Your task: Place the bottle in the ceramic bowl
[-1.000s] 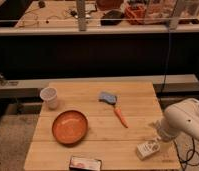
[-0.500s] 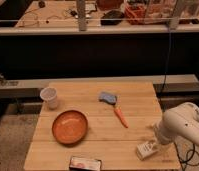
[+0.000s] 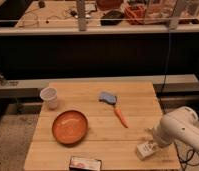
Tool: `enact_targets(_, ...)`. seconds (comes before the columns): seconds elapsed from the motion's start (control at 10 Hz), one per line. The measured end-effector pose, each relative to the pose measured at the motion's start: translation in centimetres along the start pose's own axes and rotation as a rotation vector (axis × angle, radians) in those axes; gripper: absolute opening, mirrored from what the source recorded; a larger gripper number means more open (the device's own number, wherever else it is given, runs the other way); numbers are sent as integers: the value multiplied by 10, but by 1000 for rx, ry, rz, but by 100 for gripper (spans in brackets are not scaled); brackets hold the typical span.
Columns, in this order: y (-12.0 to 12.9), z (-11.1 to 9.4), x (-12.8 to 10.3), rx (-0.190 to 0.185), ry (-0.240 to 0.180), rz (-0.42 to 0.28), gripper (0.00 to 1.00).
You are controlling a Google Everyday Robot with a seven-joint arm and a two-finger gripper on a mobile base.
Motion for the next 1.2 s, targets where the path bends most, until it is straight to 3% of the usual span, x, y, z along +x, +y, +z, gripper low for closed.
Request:
enact_targets(0.8,4,22,0,13,4,-9,80)
enact_targets(1.0,5,27,0,17,4,-13,72)
enact_targets(1.2,5,30,0,21,4,-14,70)
